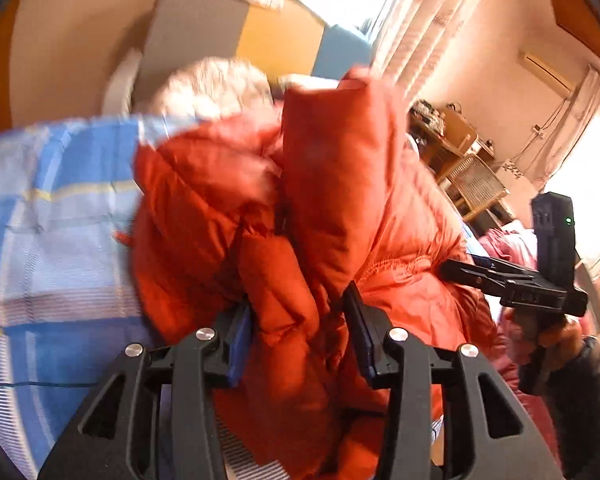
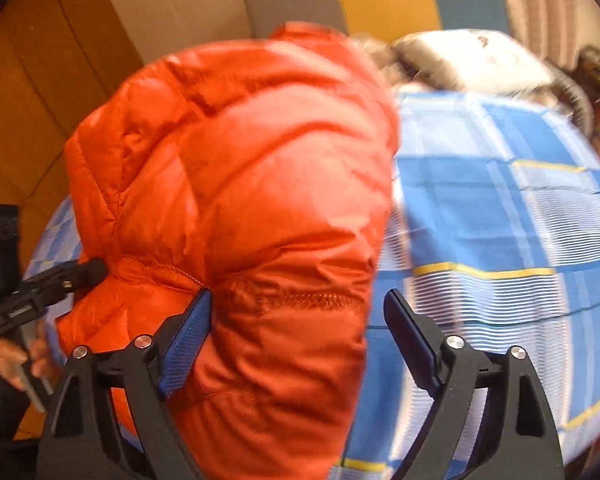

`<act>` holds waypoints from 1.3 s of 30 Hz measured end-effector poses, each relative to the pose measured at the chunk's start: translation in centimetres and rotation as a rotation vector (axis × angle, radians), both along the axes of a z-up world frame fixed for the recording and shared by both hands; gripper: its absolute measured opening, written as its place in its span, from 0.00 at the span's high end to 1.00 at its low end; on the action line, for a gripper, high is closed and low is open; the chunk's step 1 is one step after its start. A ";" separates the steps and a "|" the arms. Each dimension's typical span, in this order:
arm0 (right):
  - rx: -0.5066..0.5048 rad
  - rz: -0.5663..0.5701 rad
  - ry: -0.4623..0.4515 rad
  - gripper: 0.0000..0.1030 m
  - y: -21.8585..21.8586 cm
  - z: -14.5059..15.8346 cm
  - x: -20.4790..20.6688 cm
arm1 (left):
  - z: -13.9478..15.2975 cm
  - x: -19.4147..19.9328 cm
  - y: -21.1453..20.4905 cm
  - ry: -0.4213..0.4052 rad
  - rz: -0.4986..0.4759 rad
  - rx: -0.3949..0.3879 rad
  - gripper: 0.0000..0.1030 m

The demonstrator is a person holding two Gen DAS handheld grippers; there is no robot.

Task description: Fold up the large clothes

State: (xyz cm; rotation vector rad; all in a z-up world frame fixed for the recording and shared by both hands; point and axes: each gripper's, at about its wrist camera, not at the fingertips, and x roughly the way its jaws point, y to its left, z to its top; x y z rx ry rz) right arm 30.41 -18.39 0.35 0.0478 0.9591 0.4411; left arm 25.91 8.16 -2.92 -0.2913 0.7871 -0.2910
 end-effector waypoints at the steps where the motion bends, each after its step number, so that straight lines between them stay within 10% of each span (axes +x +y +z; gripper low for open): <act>1: -0.017 -0.027 -0.032 0.16 -0.1 0.7 -0.8 | 0.8 -0.5 -0.1 -0.026 0.020 0.011 0.59; 10: -0.039 -0.095 -0.168 0.25 1.4 3.4 -5.9 | 6.7 1.3 -2.2 -0.111 0.019 0.013 0.57; 19: -0.121 -0.107 -0.156 0.26 5.3 1.2 -8.1 | 1.8 6.2 -1.9 0.043 0.129 0.091 0.70; 28: -0.256 -0.070 -0.137 0.26 9.2 -3.1 -7.2 | -3.4 5.8 -1.6 0.014 0.152 0.133 0.68; 39: -0.243 -0.158 -0.148 0.26 8.5 -1.5 -8.7 | -0.3 1.2 -0.6 -0.030 0.217 0.131 0.53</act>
